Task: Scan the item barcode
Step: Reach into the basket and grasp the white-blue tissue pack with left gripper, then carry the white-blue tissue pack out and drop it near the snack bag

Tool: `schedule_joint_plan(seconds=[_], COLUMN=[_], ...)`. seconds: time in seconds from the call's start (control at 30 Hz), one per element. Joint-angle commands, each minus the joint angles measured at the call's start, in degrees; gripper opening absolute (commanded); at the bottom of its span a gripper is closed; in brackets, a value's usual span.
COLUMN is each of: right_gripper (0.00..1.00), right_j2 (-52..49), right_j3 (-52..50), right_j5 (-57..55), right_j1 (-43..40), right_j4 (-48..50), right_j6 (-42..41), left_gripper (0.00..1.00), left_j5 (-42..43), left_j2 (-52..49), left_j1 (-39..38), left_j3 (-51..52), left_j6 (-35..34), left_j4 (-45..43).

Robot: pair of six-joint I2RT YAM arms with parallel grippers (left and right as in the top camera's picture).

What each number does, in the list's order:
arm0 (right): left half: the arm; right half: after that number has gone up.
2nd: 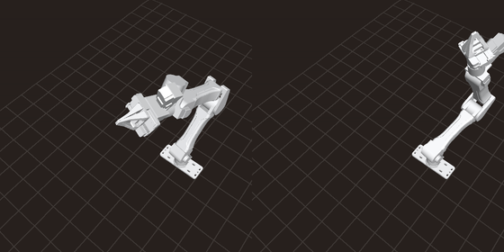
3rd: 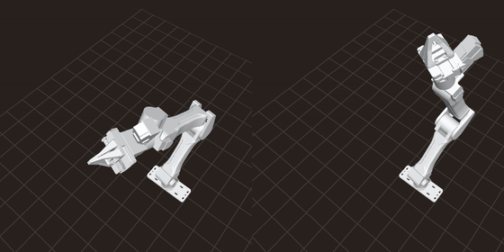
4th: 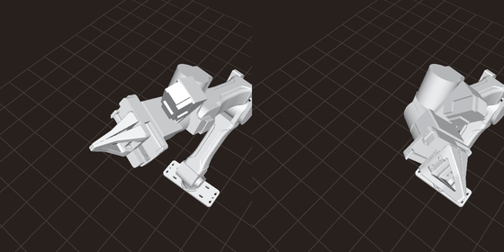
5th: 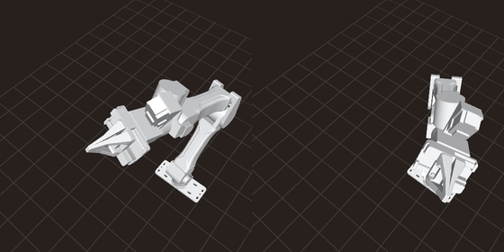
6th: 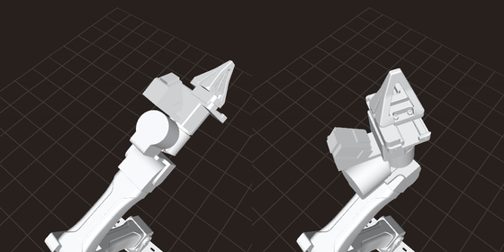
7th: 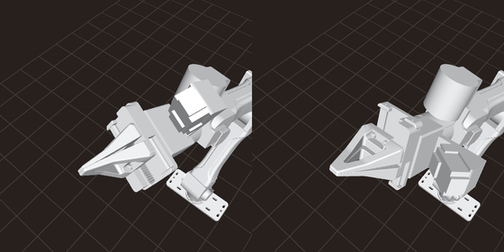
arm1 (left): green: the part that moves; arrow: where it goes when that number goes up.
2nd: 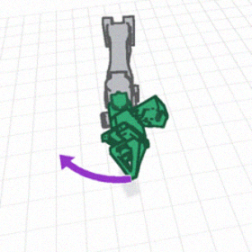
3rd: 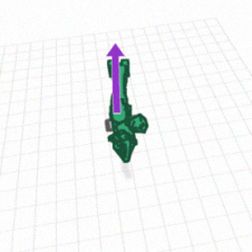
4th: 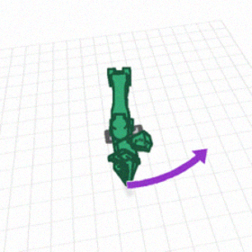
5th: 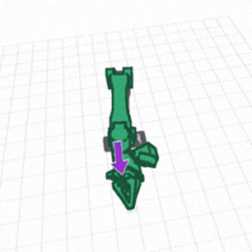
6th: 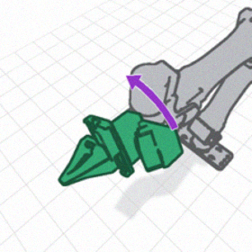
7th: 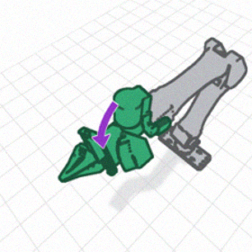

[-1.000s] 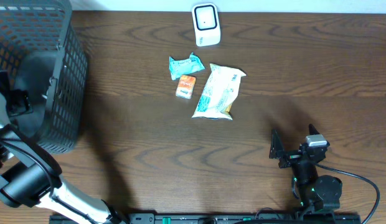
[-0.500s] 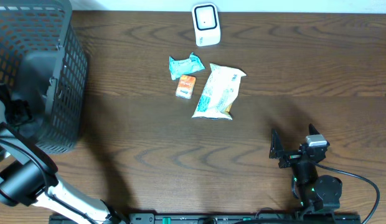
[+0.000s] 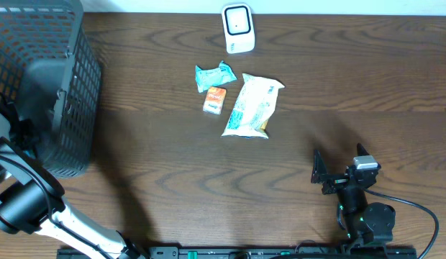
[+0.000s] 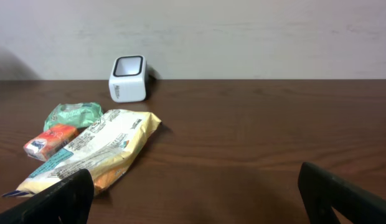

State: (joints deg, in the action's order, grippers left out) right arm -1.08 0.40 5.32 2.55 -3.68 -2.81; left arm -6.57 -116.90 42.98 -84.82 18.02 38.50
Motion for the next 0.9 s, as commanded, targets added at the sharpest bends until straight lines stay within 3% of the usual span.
schedule_joint_plan(seconds=[0.0, 0.13, 0.23, 0.43, 0.57, 0.77, 0.87], right_gripper=[0.99, 0.99, 0.99, 0.99, 0.99, 0.99, 0.99], right_j2=[0.15, 0.15, 0.15, 0.15, 0.15, 0.15, 0.15], right_j3=[-0.09, -0.09, -0.09, -0.09, -0.09, -0.09, -0.09], right_j5=[-0.26, -0.26, -0.26, -0.26, -0.26, -0.26, -0.26], right_j1=[0.50, 0.50, 0.50, 0.50, 0.50, 0.50, 0.50], right_j4=[-0.22, -0.22, -0.22, -0.22, -0.22, -0.22, -0.22], right_j6=[-0.76, -0.76, -0.76, -0.76, -0.79, -0.76, -0.76], left_gripper=[0.07, 0.07, 0.08, 0.07, 0.07, 0.07, 0.08], left_j5=[11.30, 24.94, 30.29, 30.67, 32.20, 33.18, 33.16], left_j2=[1.92, 6.60, 13.77, 28.28, 36.35, 42.71, 42.45], left_j1=[-0.94, -2.32, -4.13, -7.50, -10.80, -18.64, -25.31], left_j3=[-1.79, -4.50, -5.07, -5.07, -5.07, -5.05, -4.94], left_j6=[-2.32, -3.87, -9.81, -23.04, -33.75, -47.93, -50.03], left_j4=[-0.44, -2.14, -6.88, -15.72, -16.28, -15.87, -15.47])
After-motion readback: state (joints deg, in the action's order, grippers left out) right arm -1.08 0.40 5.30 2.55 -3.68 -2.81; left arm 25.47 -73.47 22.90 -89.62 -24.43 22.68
